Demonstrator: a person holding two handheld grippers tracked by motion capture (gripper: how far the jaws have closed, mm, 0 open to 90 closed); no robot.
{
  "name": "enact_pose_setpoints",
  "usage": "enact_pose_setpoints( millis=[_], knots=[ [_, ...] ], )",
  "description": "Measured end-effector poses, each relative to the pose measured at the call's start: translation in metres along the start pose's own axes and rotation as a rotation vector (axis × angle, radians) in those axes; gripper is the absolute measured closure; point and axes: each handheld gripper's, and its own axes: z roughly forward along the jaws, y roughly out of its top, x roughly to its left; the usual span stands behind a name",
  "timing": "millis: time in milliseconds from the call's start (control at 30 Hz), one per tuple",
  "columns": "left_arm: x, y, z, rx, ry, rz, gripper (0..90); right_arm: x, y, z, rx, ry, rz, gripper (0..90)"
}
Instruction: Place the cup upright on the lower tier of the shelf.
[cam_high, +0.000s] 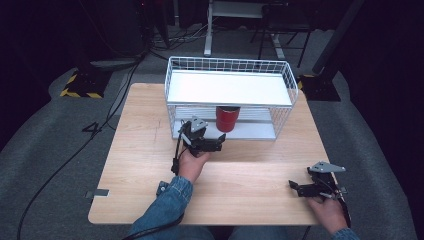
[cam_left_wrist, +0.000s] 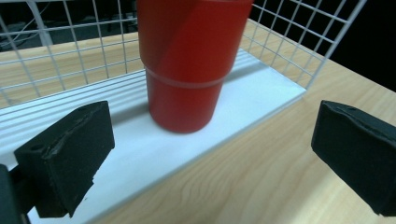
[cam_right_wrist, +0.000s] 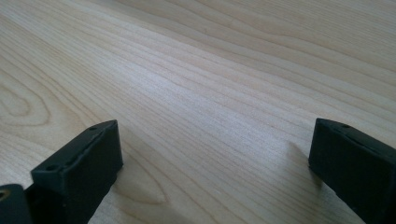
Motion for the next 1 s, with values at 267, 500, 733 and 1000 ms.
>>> enact_pose_setpoints(
  millis=[267,500,733,1000],
  knots=[
    [-0.007,-0.003,-0.038,-0.020,0.000,0.018,0.0,0.000,0.000,0.000,0.001,0.002,-0.002,2.9],
    [-0.008,-0.007,-0.064,-0.029,-0.003,0.013,0.0,0.000,0.000,0.000,0.001,0.003,-0.003,2.8],
    [-0.008,-0.013,-0.092,-0.005,0.016,0.061,0.2,0.000,0.000,0.000,0.001,0.003,-0.002,2.8],
    [-0.006,-0.029,-0.125,0.013,0.017,0.076,0.1,0.000,0.000,0.000,0.001,0.003,-0.002,2.8]
  ],
)
